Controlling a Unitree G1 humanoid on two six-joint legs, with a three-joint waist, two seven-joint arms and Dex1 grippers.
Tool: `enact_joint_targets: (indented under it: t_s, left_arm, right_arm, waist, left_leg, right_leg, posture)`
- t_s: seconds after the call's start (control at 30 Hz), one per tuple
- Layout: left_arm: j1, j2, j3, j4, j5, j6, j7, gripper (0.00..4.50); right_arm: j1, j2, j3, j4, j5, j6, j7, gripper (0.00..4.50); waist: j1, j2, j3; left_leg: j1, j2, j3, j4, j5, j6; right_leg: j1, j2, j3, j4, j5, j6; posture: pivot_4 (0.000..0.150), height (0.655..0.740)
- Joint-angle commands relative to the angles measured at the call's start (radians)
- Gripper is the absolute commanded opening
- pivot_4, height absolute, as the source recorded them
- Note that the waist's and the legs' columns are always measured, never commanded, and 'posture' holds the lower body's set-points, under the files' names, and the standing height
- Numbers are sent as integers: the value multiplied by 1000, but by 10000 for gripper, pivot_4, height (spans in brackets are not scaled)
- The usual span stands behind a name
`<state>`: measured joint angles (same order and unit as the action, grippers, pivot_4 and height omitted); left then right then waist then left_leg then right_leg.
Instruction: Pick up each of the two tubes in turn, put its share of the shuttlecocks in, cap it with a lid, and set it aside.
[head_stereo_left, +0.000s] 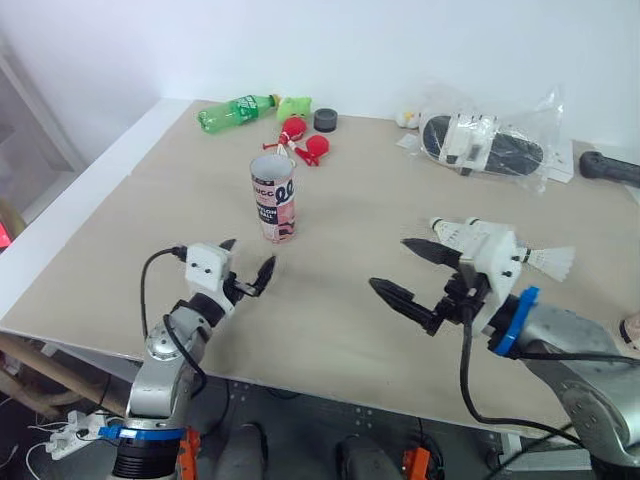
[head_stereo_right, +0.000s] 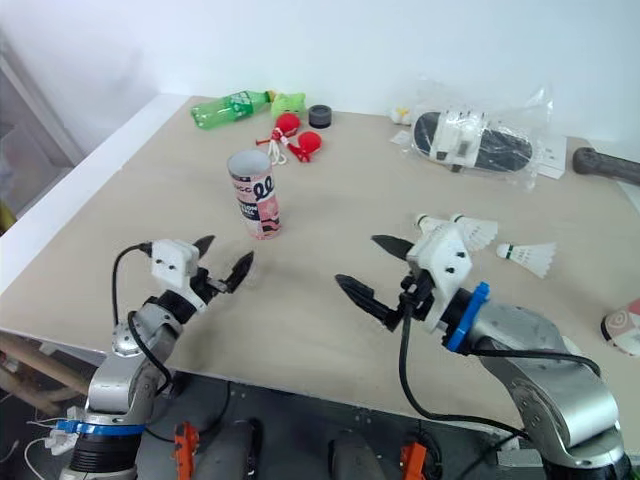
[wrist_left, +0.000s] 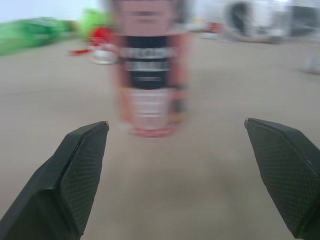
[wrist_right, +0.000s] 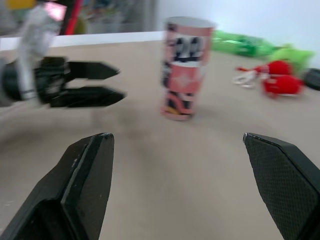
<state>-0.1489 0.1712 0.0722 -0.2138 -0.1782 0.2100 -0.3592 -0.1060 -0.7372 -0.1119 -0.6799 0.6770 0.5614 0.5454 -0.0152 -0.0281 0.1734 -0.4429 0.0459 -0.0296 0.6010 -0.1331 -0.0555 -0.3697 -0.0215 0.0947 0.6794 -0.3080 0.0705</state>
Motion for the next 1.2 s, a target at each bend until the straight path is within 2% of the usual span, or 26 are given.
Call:
enact_joint_targets:
  t_s: [0.03, 0.23, 0.5, 0.97, 1.2]
  left_arm:
    - [-56, -19, 17, 63, 27, -18, 79, 45000]
    - [-202, 22, -26, 283, 39, -29, 18, 45000]
    - [-396, 62, -30, 569, 43, -117, -70, 45000]
    - [-689, 20, -23, 1089, 51, -392, -172, 45000]
    - [-772, 20, -11, 1245, 55, -476, -177, 45000]
  right_arm:
    - [-118, -1, 51, 61, 20, 47, 50, 44345]
    - [-166, 39, 82, 86, 0, 73, 45, 44345]
    - [-157, 70, 77, 57, -13, 91, 14, 44345]
    - [-142, 110, 99, 15, -34, 110, -33, 44345]
    - [-141, 117, 101, 7, -43, 115, -36, 44345]
  waist:
    - [-5, -1, 1]
    - [-6, -2, 1]
    - [-7, -2, 2]
    - [-8, -3, 2]
    - [-8, -3, 2]
  left_leg:
    - [0, 0, 1, 0, 0, 0]
    - [-1, 0, 0, 0, 0, 0]
    - [-1, 0, 0, 0, 0, 0]
    - [-3, 0, 0, 0, 0, 0]
    - [-3, 0, 0, 0, 0, 0]
  right_leg:
    - [0, 0, 1, 0, 0, 0]
    - [-2, 1, 0, 0, 1, 0]
    - [-2, 1, 1, 0, 1, 0]
    - [-3, 1, 0, 0, 1, 0]
    - [-3, 1, 0, 0, 1, 0]
  posture:
    - [1500, 7400]
    - [1500, 7400]
    - [1500, 7400]
    - [1500, 7400]
    - [1500, 7400]
